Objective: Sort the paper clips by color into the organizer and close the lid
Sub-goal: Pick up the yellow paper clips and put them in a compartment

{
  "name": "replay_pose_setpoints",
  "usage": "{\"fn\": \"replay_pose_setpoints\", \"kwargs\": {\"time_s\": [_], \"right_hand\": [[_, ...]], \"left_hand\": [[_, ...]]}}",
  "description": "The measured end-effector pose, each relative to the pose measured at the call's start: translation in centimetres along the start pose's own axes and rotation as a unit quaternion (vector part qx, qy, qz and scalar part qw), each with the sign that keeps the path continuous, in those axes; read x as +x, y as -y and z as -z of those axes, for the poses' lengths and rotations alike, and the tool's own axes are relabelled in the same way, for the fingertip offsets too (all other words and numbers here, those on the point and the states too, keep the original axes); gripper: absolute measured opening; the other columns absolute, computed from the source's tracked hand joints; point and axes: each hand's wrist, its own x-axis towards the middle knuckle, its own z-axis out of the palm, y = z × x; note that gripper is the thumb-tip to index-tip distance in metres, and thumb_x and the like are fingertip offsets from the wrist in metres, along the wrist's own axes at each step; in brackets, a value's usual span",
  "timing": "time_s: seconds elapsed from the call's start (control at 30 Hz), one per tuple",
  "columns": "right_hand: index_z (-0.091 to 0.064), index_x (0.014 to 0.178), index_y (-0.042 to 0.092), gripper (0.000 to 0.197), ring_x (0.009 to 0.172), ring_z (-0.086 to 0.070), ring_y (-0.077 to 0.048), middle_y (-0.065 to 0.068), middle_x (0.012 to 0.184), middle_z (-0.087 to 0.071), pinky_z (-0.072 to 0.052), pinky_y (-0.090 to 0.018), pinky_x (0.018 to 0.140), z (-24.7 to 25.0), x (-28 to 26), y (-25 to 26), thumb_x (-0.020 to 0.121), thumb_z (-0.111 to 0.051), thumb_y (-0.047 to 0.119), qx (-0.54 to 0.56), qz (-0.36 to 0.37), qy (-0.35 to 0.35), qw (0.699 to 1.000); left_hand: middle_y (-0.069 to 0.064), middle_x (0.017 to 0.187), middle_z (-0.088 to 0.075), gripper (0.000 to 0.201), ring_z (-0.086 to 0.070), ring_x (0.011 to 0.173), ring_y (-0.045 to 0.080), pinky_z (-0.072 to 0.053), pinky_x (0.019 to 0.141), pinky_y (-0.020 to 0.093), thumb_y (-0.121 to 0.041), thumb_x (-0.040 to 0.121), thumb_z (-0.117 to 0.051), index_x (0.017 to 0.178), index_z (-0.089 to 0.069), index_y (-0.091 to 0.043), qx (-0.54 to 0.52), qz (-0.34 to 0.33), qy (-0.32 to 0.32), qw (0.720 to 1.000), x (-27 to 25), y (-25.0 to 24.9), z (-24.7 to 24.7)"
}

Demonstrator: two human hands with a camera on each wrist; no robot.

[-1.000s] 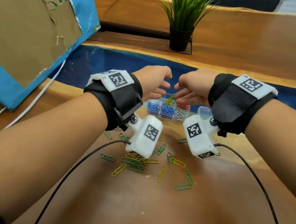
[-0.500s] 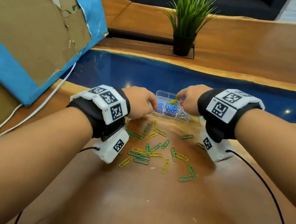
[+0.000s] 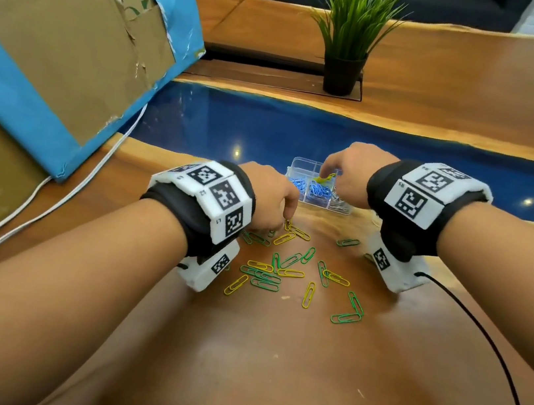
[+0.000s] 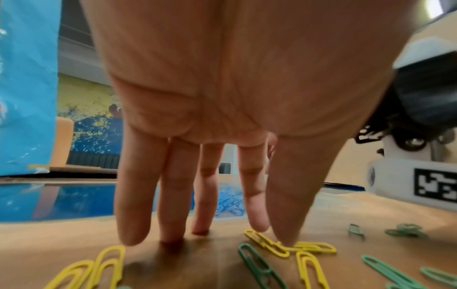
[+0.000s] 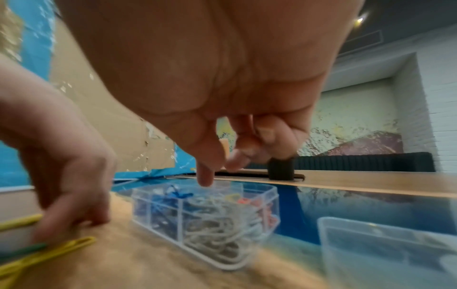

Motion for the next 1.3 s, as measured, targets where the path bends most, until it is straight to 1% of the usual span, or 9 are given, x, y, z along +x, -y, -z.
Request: {"fn": "replay_pose_setpoints", "kwargs": {"time_s": [0.27, 0.4, 0.5, 0.77, 0.83, 1.0, 1.03, 1.17, 1.3], "right_hand": [[-0.068, 0.087, 0.016, 0.017, 0.083, -0.063, -0.026, -0.006, 0.084, -0.065, -0.051, -0.028, 0.070, -2.3, -2.8, 3.1, 0.080, -0.061, 0.030, 0.003, 0.077, 0.040, 0.996], [-0.067, 0.093, 0.016, 0.017, 0.077, -0.057, -0.023, -0.002, 0.079, -0.058, -0.048, -0.027, 0.066, -2.6, -2.6, 3.6, 0.081, -0.061, 0.026, -0.024, 0.094, 0.034, 0.995], [-0.069, 0.095, 0.014, 0.021, 0.080, -0.061, -0.024, -0.004, 0.080, -0.059, -0.053, -0.029, 0.071, -2.5, -2.7, 3.5, 0.081, -0.060, 0.027, -0.020, 0.092, 0.039, 0.995], [-0.068, 0.091, 0.023, 0.015, 0.072, -0.058, -0.015, 0.008, 0.069, -0.058, -0.051, -0.025, 0.074, -2.5, -3.4, 0.8, 0.084, -0.056, 0.019, 0.135, 0.066, 0.094, 0.984], [-0.064, 0.086, 0.020, 0.019, 0.056, -0.059, -0.013, 0.000, 0.066, -0.058, -0.055, -0.023, 0.060, -2.7, -3.9, 0.1, 0.089, -0.047, 0.012, 0.257, 0.037, 0.132, 0.957], [-0.047, 0.073, 0.012, 0.024, 0.044, -0.037, -0.014, -0.005, 0.062, -0.039, -0.027, -0.015, 0.035, -3.0, -5.5, -1.4, 0.085, -0.029, 0.002, 0.580, -0.070, 0.181, 0.791], [-0.046, 0.073, 0.013, 0.020, 0.044, -0.034, -0.014, -0.003, 0.061, -0.038, -0.024, -0.015, 0.036, -3.1, -5.7, -1.7, 0.085, -0.032, 0.005, 0.572, -0.068, 0.172, 0.799], [-0.061, 0.080, 0.019, 0.010, 0.065, -0.049, -0.014, 0.008, 0.066, -0.052, -0.038, -0.022, 0.055, -3.5, -7.4, -1.9, 0.085, -0.058, 0.027, 0.208, 0.025, 0.088, 0.974], [-0.060, 0.083, 0.027, 0.010, 0.084, -0.053, -0.014, 0.009, 0.084, -0.057, -0.039, -0.022, 0.070, -3.8, -8.3, -1.2, 0.080, -0.066, 0.035, 0.075, 0.039, 0.091, 0.992]], "left_hand": [[0.001, 0.109, -0.066, 0.035, -0.062, 0.102, 0.026, -0.049, 0.083, 0.032, -0.034, 0.082, -0.062, 0.117, -0.056, -0.039, 0.076, -0.030, -0.021, 0.996, 1.2, -0.2, -0.1], [0.001, 0.088, -0.057, 0.002, -0.060, 0.091, 0.027, -0.050, 0.078, 0.034, -0.033, 0.084, -0.059, 0.086, -0.060, -0.034, 0.095, -0.021, -0.017, 0.995, 1.3, -0.6, -0.2], [-0.002, 0.083, -0.053, 0.025, -0.056, 0.080, 0.025, -0.053, 0.076, 0.035, -0.033, 0.086, -0.054, 0.062, -0.046, -0.031, 0.085, -0.008, -0.030, 0.996, 1.3, -0.4, -0.5], [-0.001, 0.085, -0.059, 0.011, -0.054, 0.076, 0.023, -0.048, 0.065, 0.029, -0.033, 0.078, -0.059, 0.071, -0.058, -0.024, 0.087, -0.006, -0.042, 0.995, 1.2, -0.6, -0.5], [0.000, 0.085, -0.063, 0.011, -0.057, 0.075, 0.023, -0.049, 0.063, 0.029, -0.033, 0.075, -0.060, 0.074, -0.062, -0.022, 0.078, -0.011, -0.041, 0.996, 1.1, -0.7, -0.5], [-0.005, 0.072, -0.065, 0.012, -0.061, 0.073, 0.016, -0.053, 0.070, 0.029, -0.027, 0.073, -0.063, 0.064, -0.060, -0.020, -0.042, -0.018, -0.025, 0.999, 0.5, 0.2, 0.2], [-0.006, 0.071, -0.065, 0.011, -0.060, 0.071, 0.014, -0.052, 0.070, 0.028, -0.024, 0.073, -0.064, 0.064, -0.060, -0.020, -0.079, -0.019, -0.033, 0.996, 0.3, 0.4, 0.5], [0.000, 0.070, -0.071, 0.011, -0.067, 0.062, 0.013, -0.056, 0.063, 0.023, -0.010, 0.080, -0.066, 0.075, -0.059, -0.017, -0.244, -0.026, -0.016, 0.969, -0.3, 0.5, 0.2], [0.004, 0.071, -0.070, 0.017, -0.068, 0.062, 0.019, -0.055, 0.060, 0.018, -0.005, 0.085, -0.060, 0.097, -0.060, -0.016, -0.276, -0.019, 0.001, 0.961, 0.0, 0.4, -0.2]]}}
